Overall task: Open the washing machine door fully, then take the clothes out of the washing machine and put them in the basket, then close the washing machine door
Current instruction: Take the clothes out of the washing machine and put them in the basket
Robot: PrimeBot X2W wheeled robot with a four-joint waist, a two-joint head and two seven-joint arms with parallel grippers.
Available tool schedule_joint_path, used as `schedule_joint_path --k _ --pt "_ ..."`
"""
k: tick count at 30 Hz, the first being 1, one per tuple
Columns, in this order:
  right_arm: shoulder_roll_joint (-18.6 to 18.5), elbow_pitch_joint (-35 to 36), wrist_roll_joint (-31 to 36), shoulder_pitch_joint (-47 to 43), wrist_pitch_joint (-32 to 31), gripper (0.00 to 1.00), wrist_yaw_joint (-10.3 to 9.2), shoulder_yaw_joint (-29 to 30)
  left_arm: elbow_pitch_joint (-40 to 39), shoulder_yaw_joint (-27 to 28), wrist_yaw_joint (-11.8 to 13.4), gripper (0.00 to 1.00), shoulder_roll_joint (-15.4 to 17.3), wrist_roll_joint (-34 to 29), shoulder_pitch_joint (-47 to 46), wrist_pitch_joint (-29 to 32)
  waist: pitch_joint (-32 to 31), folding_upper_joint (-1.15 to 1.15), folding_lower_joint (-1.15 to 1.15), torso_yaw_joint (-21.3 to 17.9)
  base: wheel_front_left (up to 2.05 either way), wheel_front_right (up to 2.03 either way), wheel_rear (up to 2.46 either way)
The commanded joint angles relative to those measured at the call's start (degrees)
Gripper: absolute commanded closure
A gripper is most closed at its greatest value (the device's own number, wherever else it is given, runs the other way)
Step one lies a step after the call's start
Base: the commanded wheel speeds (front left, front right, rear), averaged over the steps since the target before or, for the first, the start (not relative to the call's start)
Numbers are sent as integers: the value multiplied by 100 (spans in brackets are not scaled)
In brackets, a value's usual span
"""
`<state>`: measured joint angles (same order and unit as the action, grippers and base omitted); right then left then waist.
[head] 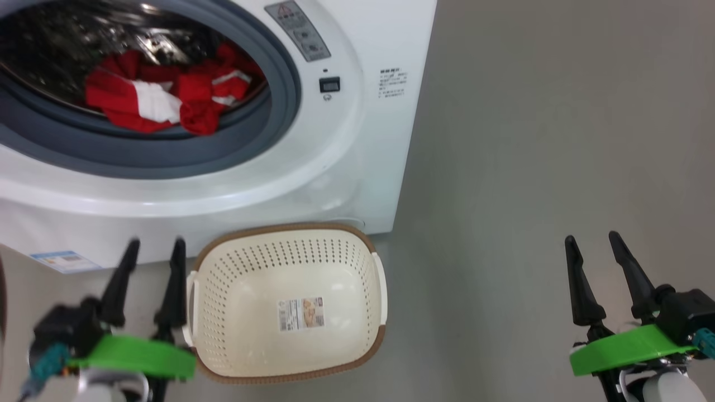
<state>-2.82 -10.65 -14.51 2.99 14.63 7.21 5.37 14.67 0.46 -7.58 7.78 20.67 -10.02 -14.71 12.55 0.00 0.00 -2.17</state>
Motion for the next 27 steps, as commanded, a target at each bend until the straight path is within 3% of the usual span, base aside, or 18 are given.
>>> schedule_joint_path --k 1,13,27 --pt "-16 162 16 199 37 0 28 -149 27 232 9 0 116 -120 -422 -29 251 0 0 -62 0 0 0" --pt "-7 235 -310 671 37 0 28 -420 1734 48 9 0 572 -537 -2700 -29 1232 0 0 -595 0 0 0" --pt "-6 360 -534 964 37 0 28 -575 3158 -252 9 0 1253 -839 -4529 -29 1963 0 0 -1023 0 0 0"
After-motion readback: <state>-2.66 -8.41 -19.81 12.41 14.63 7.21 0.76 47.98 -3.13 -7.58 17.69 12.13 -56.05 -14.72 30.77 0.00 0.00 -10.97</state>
